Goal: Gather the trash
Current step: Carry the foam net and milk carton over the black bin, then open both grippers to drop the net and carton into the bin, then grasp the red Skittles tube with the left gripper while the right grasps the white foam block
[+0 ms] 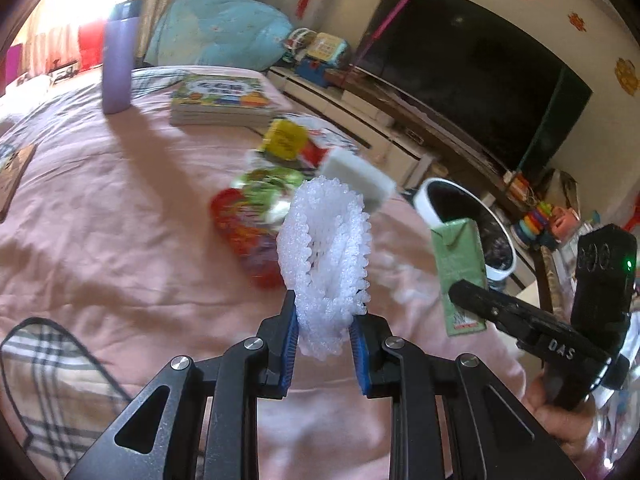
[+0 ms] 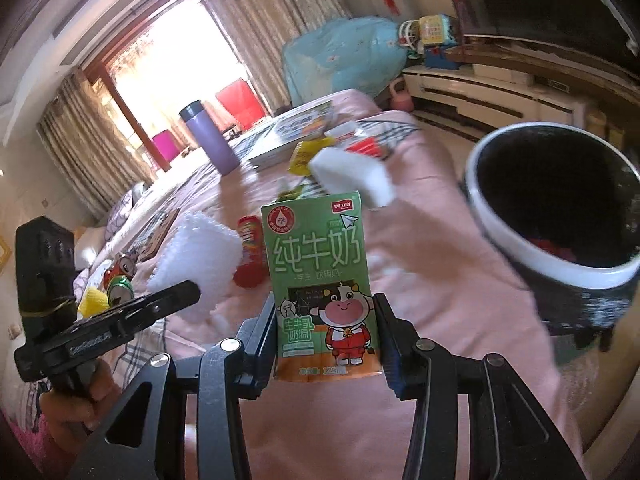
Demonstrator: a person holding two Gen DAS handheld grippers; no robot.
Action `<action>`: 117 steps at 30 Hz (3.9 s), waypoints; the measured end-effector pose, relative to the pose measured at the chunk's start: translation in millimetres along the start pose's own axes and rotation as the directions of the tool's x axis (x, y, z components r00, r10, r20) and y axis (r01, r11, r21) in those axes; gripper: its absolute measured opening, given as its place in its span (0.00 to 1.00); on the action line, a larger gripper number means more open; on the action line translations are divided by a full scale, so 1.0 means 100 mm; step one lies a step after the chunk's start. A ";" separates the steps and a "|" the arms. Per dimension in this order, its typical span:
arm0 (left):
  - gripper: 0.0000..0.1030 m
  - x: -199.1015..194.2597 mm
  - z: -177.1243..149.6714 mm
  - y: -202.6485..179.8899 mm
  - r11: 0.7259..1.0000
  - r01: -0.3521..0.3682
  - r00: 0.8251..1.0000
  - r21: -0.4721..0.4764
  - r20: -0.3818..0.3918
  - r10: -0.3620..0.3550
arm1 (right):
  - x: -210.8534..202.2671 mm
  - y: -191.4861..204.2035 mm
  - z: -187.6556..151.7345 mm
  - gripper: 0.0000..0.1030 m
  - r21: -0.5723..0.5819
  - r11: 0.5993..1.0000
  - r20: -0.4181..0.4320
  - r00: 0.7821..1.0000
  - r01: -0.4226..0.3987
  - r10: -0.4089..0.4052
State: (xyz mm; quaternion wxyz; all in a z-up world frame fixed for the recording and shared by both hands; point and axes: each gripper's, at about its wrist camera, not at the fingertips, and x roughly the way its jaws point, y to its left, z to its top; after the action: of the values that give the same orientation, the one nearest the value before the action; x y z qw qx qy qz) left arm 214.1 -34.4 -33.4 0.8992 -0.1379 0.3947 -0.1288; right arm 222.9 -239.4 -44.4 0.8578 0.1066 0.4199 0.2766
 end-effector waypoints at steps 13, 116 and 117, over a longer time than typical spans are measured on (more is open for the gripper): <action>0.22 0.44 0.21 -0.67 0.989 0.058 0.997 0.133 -0.055 -0.051 | -0.34 -0.56 0.13 0.44 0.081 0.996 0.092 0.995 0.039 -0.046; 0.73 0.11 0.11 0.23 0.979 -0.153 0.988 -0.136 -0.016 0.152 | 0.06 -0.18 0.21 0.99 -0.006 1.000 0.034 0.999 0.012 -0.011; 0.73 0.14 0.12 0.26 0.978 -0.153 0.988 -0.140 -0.019 0.152 | 0.09 -0.16 0.22 0.99 -0.017 1.000 0.031 0.999 0.011 -0.011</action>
State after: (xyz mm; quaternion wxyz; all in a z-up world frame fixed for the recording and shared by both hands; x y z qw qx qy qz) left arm 235.0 -13.2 -44.4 0.8929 -0.1698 0.4157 -0.0317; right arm 249.9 -246.3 -43.0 0.8665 0.1011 0.4049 0.2738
